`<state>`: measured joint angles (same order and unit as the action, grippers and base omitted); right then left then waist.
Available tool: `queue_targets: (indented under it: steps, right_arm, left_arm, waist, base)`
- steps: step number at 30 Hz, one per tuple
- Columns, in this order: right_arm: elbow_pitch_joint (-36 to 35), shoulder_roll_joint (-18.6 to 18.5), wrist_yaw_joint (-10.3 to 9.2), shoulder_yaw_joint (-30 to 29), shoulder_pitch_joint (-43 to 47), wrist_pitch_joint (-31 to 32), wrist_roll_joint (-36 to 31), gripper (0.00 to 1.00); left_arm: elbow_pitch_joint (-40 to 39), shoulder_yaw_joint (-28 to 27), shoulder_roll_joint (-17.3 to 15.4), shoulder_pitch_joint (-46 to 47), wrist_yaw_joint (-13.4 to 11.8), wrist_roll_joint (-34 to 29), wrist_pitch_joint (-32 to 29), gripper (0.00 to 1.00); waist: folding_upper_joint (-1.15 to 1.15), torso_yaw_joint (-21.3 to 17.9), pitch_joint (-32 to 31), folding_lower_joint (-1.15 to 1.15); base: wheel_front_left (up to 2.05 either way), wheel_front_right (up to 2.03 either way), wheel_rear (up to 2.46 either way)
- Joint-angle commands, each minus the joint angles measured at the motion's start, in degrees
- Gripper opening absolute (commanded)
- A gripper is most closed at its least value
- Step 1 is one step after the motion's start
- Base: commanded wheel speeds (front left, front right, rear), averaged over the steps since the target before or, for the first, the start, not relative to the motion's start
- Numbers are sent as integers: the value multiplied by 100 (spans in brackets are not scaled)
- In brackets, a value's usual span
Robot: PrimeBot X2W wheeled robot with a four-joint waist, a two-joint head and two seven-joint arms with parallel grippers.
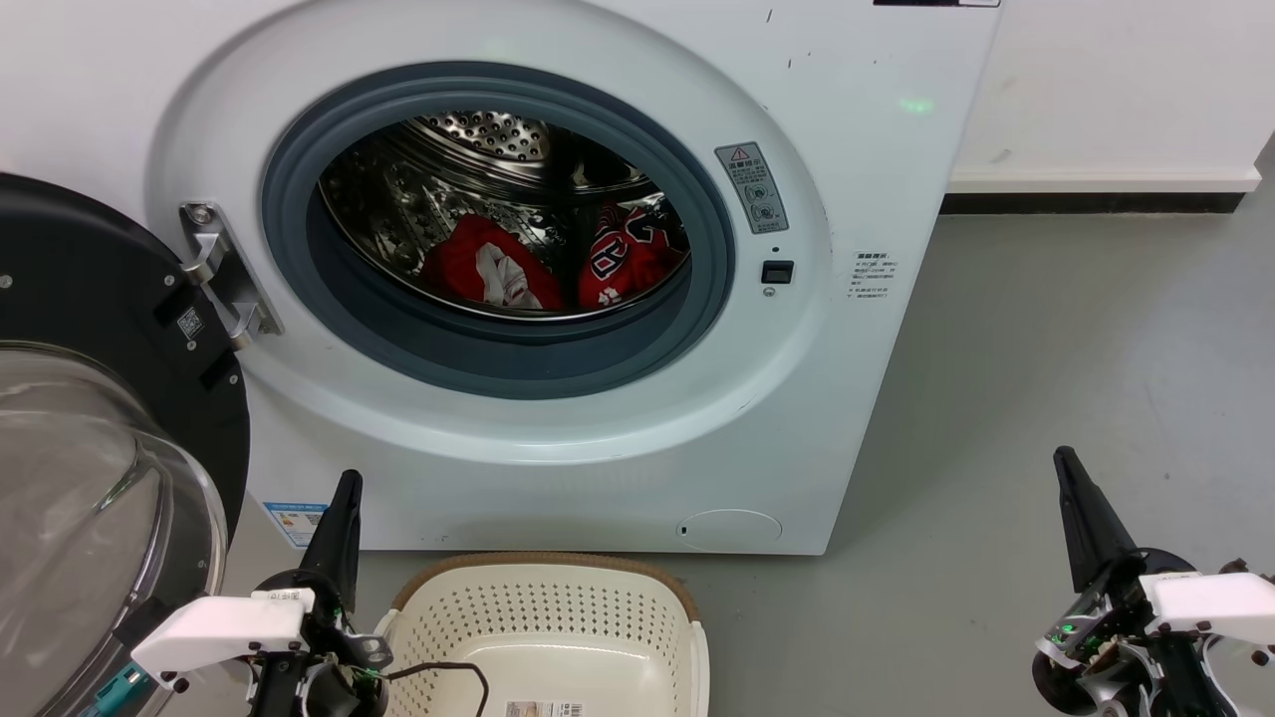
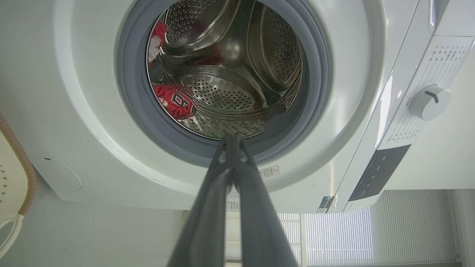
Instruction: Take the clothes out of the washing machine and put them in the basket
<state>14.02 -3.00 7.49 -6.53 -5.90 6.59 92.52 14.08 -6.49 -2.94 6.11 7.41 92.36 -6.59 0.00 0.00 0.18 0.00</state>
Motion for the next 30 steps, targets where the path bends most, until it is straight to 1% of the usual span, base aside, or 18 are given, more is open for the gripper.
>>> queue_targets:
  steps: [1, 30]
  right_arm:
    - [8, 19, 0, 3, -71, 3, -23, 0]
    - [8, 19, 0, 3, -72, 2, -23, 0]
  left_arm:
    - [-1, -14, 13, 35, 25, 13, -8, 0]
    - [-1, -14, 13, 36, 25, 12, -8, 0]
  waist:
    - [0, 0, 0, 0]
    - [0, 0, 0, 0]
  base:
    - [0, 0, 0]
    - [0, 0, 0]
